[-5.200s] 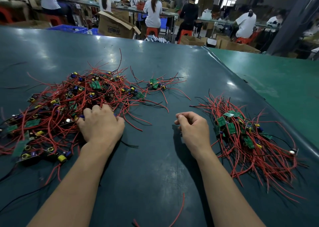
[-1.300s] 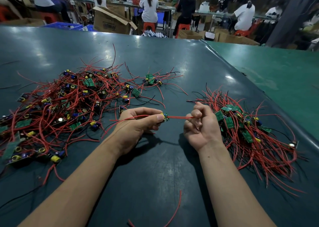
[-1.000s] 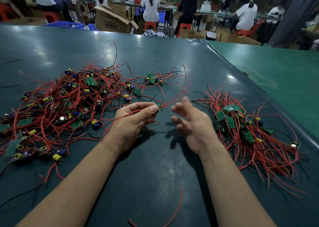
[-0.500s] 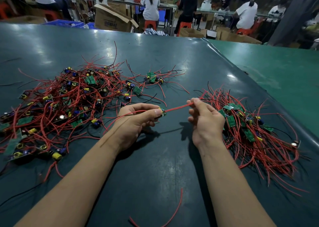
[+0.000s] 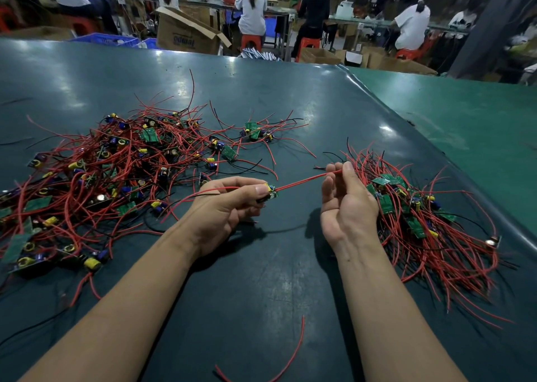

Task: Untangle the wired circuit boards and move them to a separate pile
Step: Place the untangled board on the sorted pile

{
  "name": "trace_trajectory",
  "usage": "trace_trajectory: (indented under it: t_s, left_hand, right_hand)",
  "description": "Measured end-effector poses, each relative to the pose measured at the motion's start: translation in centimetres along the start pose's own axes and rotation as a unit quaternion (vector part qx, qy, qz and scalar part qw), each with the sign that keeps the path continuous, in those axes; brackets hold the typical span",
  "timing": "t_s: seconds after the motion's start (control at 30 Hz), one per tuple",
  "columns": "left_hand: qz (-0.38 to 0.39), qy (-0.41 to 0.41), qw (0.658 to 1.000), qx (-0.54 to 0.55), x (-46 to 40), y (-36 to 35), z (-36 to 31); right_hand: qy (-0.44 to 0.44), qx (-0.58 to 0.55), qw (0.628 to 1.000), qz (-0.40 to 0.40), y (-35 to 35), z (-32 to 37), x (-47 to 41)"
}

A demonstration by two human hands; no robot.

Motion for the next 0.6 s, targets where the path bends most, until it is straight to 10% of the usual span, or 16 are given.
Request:
trace_trajectory:
  t_s: [0.17, 0.37, 0.6]
  left_hand:
    - [0.016, 0.023, 0.999, 0.035, -0.2, 0.1, 0.3]
    - [0.135, 0.110, 0.984, 0.041, 0.8, -1.6, 1.1]
    - [-0.033, -0.028, 0.985, 0.166, -0.1, 0.5, -0.6]
  right_hand:
    - [0.090, 0.107, 0.990, -0.006, -0.3, 0.9, 0.1]
    - [0.307, 0.475, 0.820, -0.088, -0.4, 2.4, 1.7]
    - [0.143, 0.353, 0.924, -0.029, 0.2, 0.5, 0.4]
Point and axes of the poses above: each hand's wrist, its own x-axis away from the middle knuckle, its own y-axis out of the back of the hand, z = x × y, the point moved 5 cm from there along -x, towards the middle knuckle, and after that the axes turned 11 degrees about z, right-handed, at the moved point
